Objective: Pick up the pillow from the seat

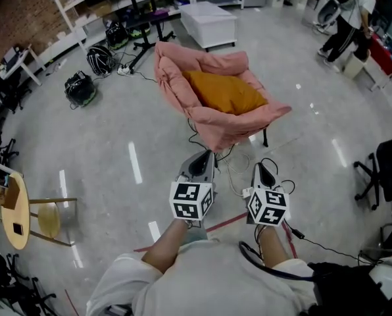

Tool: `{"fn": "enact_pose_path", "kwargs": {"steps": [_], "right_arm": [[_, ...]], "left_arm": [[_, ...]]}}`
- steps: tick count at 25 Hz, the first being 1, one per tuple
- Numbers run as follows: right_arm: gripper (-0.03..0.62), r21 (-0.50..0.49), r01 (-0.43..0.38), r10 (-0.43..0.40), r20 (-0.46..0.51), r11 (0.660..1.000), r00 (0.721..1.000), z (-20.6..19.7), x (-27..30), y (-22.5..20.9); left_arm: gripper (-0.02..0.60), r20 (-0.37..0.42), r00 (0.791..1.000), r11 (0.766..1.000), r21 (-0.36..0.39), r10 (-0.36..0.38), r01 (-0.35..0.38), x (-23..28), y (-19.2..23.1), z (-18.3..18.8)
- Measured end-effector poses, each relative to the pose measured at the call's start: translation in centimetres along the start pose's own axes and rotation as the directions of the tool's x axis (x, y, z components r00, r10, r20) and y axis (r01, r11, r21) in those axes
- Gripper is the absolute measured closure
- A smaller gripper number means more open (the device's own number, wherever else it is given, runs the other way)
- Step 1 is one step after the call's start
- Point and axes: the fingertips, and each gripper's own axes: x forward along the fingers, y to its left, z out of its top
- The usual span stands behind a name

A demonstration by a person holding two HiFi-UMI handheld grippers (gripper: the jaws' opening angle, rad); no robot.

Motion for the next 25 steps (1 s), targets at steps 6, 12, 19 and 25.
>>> {"fn": "enact_pose_path", "kwargs": {"steps": [6, 12, 19, 25], "right_arm": [[0.565, 0.03, 0.058, -0.058, 0.017, 0.998, 0.998, 4.2, 7.4, -0.1], [0.565, 0.027, 0.087, -0.087, 0.018, 0.996, 0.996, 8.2, 14.7, 1.3], [0.565, 0.043, 0.138, -0.138, 0.003, 0.99, 0.99, 10.2, 20.7, 1.2], [0.565, 0.071, 0.202, -0.202, -0.006, 0.977, 0.979, 11.0, 23.6, 0.1]], "left_arm": [[0.574, 0.011, 0.999, 0.996, 0.085, 0.038, -0.039, 5.9, 5.9, 4.2], [0.574, 0.007, 1.0, 0.995, 0.103, 0.016, -0.016, 12.3, 11.4, 7.9], [0.574, -0.036, 0.999, 0.996, 0.084, -0.037, 0.04, 18.3, 15.2, 8.9], [0.574, -0.095, 0.993, 0.992, 0.095, -0.069, 0.078, 22.6, 17.3, 9.0]]}}
